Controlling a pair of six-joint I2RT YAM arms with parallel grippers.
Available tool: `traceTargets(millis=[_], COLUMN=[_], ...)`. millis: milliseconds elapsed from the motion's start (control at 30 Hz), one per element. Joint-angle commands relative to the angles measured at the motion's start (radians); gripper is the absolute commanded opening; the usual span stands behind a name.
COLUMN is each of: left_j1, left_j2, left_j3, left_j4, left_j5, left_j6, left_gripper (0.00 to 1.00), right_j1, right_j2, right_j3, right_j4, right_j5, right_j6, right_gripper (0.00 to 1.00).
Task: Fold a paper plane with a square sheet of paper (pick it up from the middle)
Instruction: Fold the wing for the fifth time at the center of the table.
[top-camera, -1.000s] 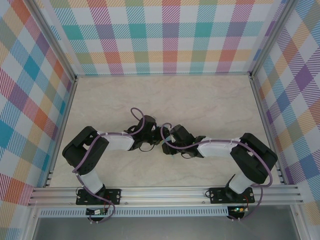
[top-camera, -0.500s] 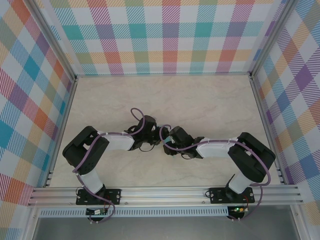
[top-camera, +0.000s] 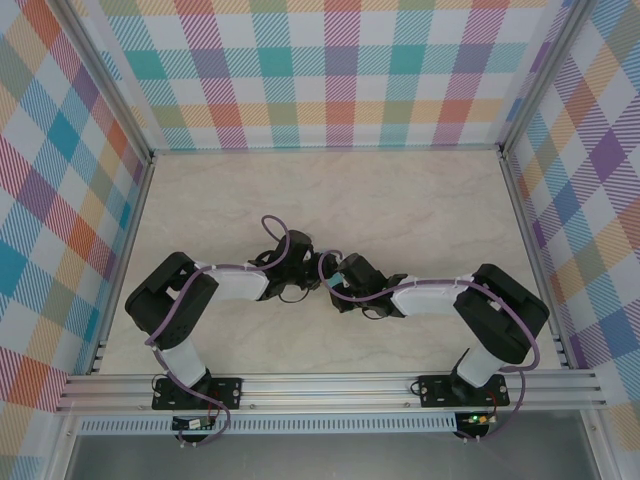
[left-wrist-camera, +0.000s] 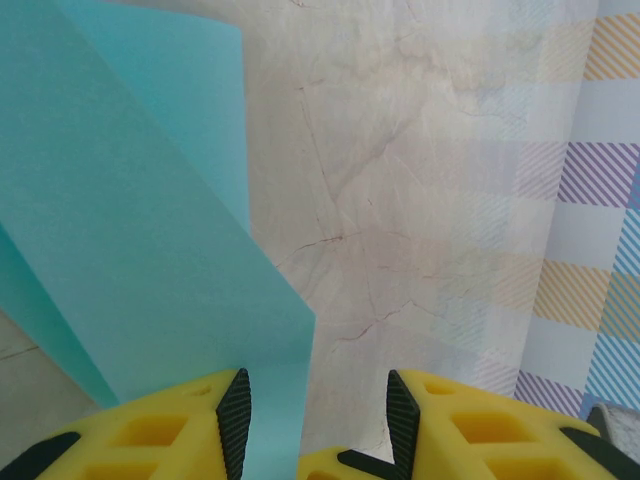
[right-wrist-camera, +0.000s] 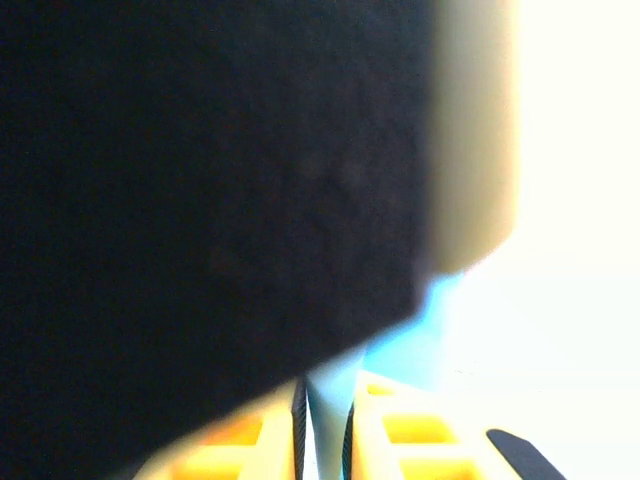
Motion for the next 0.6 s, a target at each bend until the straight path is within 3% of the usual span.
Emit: traceTargets(millis=[0,100,300,567], left_j1=[0.01,0.011,0.015,0.024], left_j2=[-0.008,-0.01,-0.02,-0.101], left_j3=[0.023,0.023,0.021,-0.019], left_j4=[-0.007,-0.013,-0.014,-0.054], left_j5=[-0.006,-0.006,-0.006,-0.034], left_j6=[0.007,0.011,0.012,0.037], left_gripper=[0.43,0.43,0.43,0.48], right_j1=[0.006,0.006,-0.002,-0.051], right_j2=[0.002,-0.001,-0.003,-0.021], right_j3=[0.003,0.001,-0.004,-0.028], right_j4=[-0.023,-0.022,-0.002,0.067], right_j5=[-0.003,-0.026,-0.08,-0.272], right_j6=[0.015,0.019,0.028,0.059], right_gripper=[0.19,0.19,0.08,0.04])
